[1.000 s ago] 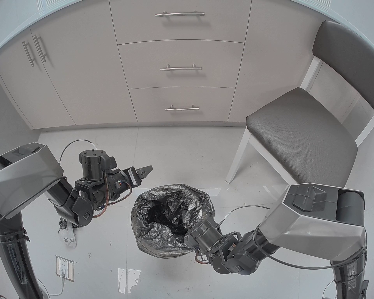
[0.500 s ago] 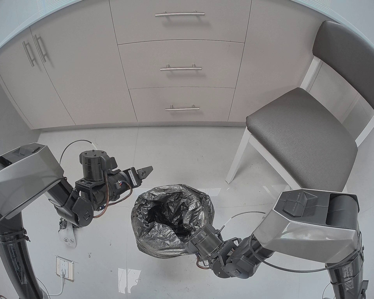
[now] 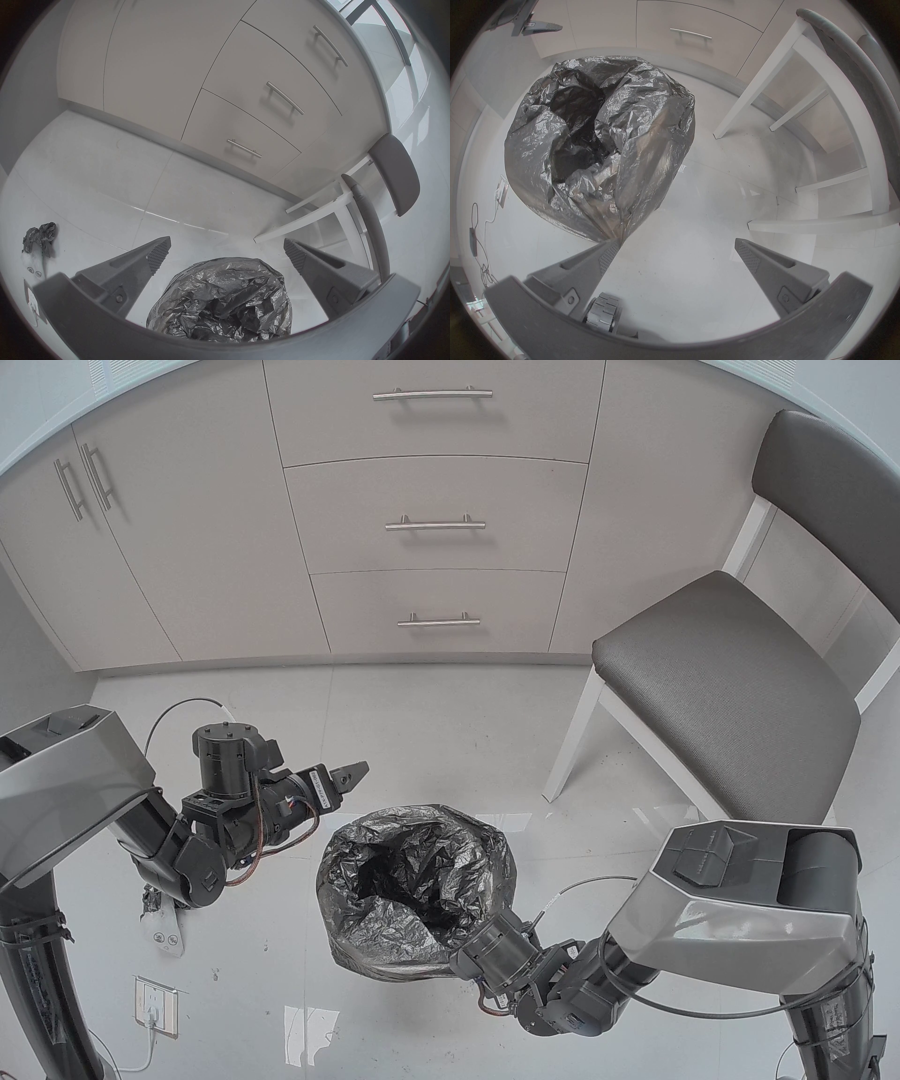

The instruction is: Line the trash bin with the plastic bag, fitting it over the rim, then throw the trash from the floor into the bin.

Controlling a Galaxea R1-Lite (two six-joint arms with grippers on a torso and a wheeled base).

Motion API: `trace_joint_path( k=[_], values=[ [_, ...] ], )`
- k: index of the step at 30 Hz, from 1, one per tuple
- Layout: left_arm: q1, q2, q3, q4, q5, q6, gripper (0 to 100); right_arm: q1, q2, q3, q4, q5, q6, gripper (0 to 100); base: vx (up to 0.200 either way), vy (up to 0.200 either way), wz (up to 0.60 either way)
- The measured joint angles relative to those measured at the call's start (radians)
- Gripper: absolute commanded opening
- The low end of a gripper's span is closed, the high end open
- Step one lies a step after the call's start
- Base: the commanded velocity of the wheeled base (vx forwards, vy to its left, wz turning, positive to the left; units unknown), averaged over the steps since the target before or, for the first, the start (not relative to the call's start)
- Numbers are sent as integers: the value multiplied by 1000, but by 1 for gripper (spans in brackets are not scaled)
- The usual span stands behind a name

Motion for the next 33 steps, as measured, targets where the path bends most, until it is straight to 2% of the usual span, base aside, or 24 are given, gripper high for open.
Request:
trace_joint_path(
  k=[11,16,19,25,33],
  values=[
    [0,11,0,0,0,3,100,18,-58,47,-1,-4,-5,100,0,0,0],
    [0,17,1,0,0,7,100,26,-119,41,-1,-6,-41,100,0,0,0],
    [-1,24,1,-1,1,16,100,29,-139,16,-1,-6,-53,100,0,0,0],
    [-3,65,1,-15,3,107,100,13,-120,-71,-1,-6,-75,100,0,0,0],
    [1,130,-4,-67,8,146,100,-29,-57,-208,-2,-6,-129,100,0,0,0]
  ],
)
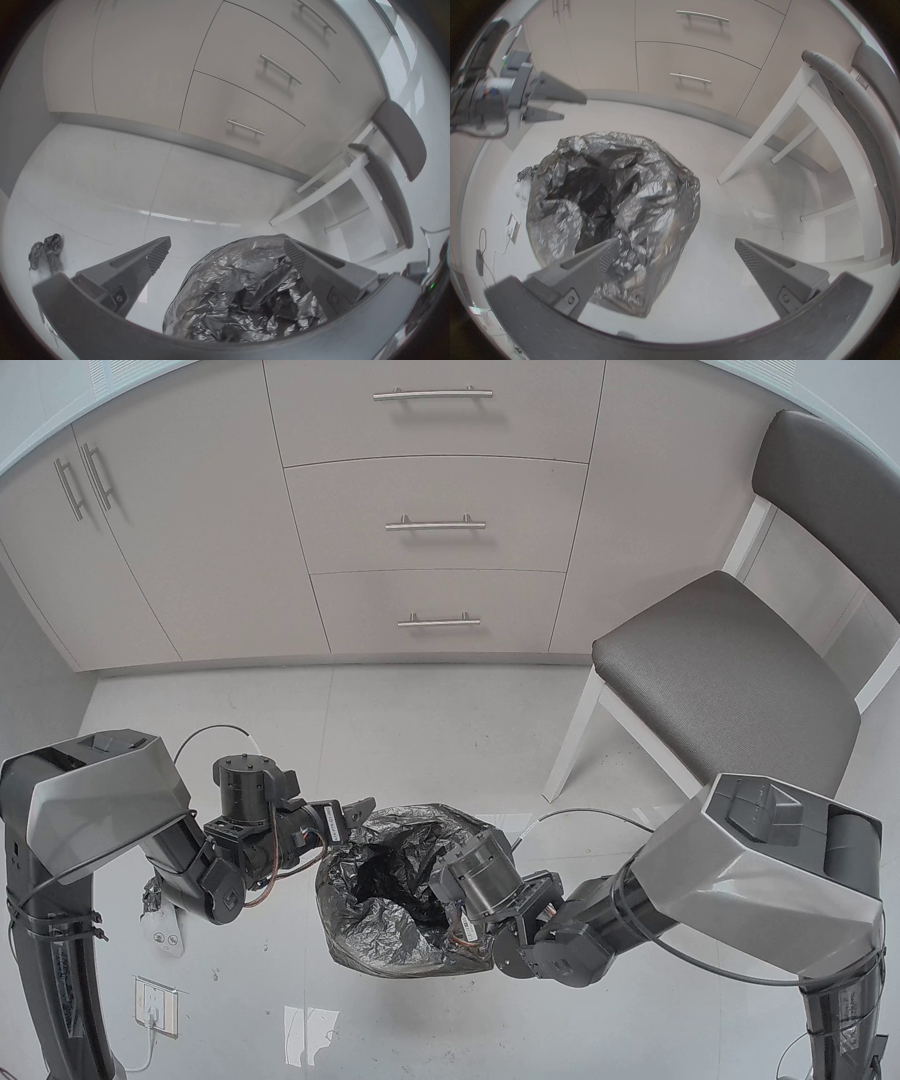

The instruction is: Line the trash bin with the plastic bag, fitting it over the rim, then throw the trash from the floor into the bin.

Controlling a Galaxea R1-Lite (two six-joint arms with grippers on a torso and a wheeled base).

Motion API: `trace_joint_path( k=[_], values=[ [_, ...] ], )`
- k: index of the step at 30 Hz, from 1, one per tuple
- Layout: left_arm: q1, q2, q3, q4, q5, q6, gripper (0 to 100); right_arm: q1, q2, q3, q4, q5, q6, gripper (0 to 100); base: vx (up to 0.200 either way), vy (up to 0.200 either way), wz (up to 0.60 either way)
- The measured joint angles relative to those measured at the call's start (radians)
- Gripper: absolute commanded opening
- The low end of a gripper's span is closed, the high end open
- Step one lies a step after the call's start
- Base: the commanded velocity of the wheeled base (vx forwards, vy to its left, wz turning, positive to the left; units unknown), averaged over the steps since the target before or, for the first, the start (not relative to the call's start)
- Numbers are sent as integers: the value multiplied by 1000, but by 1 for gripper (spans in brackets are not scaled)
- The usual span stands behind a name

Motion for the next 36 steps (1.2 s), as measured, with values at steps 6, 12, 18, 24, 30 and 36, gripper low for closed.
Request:
trace_joint_path(
  k=[6,12,18,24,30,36],
  values=[
    [6,53,-2,-50,1,68,100,-38,49,-54,0,1,-11,100,0,0,0],
    [8,103,2,-76,1,103,100,-62,77,-77,0,1,-12,100,0,0,0],
    [8,153,-6,-115,14,119,100,-76,91,-96,1,0,-11,100,0,0,0],
    [7,189,-29,-107,57,157,100,-92,107,-112,0,0,-10,100,0,0,0],
    [10,223,-49,-105,61,169,100,-109,131,-131,0,1,-4,100,0,0,0],
    [11,234,-51,-106,61,169,100,-116,162,-156,0,1,-5,100,0,0,0]
  ],
)
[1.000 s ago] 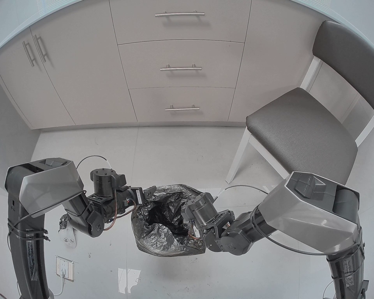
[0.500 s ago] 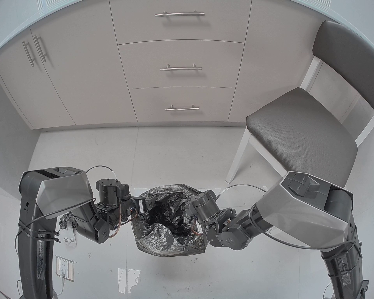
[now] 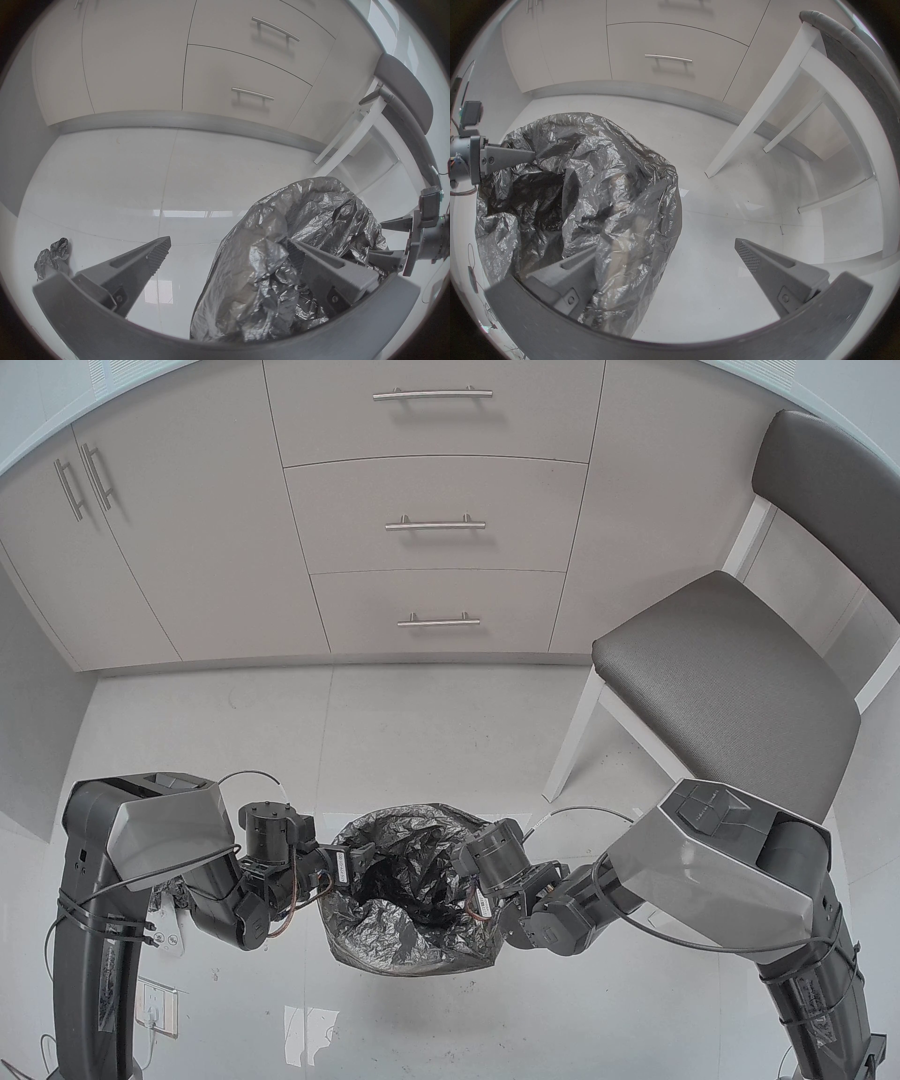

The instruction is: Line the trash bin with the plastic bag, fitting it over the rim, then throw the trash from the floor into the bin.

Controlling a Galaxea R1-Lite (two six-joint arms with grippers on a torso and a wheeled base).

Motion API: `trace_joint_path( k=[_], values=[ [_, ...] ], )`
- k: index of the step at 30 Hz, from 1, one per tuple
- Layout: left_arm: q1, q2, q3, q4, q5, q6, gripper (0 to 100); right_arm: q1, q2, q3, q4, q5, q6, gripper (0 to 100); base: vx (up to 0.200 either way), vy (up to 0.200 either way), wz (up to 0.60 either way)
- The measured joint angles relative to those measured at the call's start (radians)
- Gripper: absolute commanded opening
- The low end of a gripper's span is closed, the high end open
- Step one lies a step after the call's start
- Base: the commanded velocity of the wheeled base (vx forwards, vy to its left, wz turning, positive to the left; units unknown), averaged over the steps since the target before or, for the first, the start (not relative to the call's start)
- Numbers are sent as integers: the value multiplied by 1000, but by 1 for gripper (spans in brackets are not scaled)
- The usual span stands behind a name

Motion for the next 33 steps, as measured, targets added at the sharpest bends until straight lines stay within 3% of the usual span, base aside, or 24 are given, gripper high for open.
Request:
trace_joint_path(
  k=[24,33],
  values=[
    [-1,0,0,-4,16,-10,100,5,46,-16,1,0,-6,100,0,0,0],
    [-11,-76,44,-4,1,-96,100,74,-46,54,3,2,-9,100,0,0,0]
  ],
)
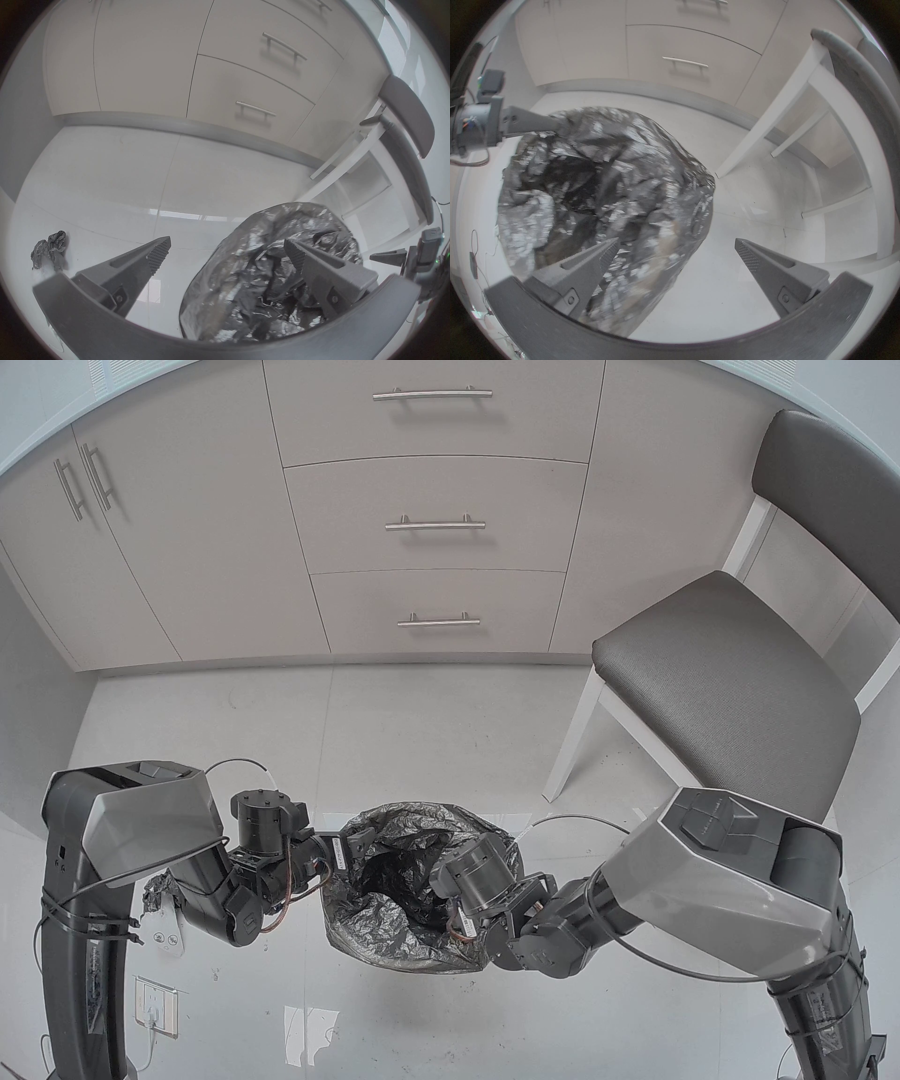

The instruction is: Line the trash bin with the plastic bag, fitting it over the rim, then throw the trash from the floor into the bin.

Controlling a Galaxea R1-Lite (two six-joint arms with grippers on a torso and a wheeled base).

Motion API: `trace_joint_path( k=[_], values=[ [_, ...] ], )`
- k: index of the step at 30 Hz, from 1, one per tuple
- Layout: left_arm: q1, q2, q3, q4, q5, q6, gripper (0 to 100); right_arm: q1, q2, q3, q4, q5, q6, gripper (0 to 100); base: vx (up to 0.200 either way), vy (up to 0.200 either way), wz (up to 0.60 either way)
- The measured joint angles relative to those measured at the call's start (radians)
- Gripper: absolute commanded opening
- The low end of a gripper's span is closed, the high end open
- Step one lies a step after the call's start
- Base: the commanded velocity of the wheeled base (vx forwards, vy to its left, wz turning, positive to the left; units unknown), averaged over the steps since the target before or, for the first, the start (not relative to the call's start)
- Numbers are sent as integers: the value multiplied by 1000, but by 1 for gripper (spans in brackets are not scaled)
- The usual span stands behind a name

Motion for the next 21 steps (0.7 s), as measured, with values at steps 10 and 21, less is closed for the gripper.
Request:
trace_joint_path(
  k=[10,21],
  values=[
    [-4,-72,34,-5,-9,-10,100,12,-106,29,-1,-1,8,100,0,0,0],
    [-2,-81,30,-5,-9,-10,100,-87,-78,-63,-2,0,6,100,0,0,0]
  ],
)
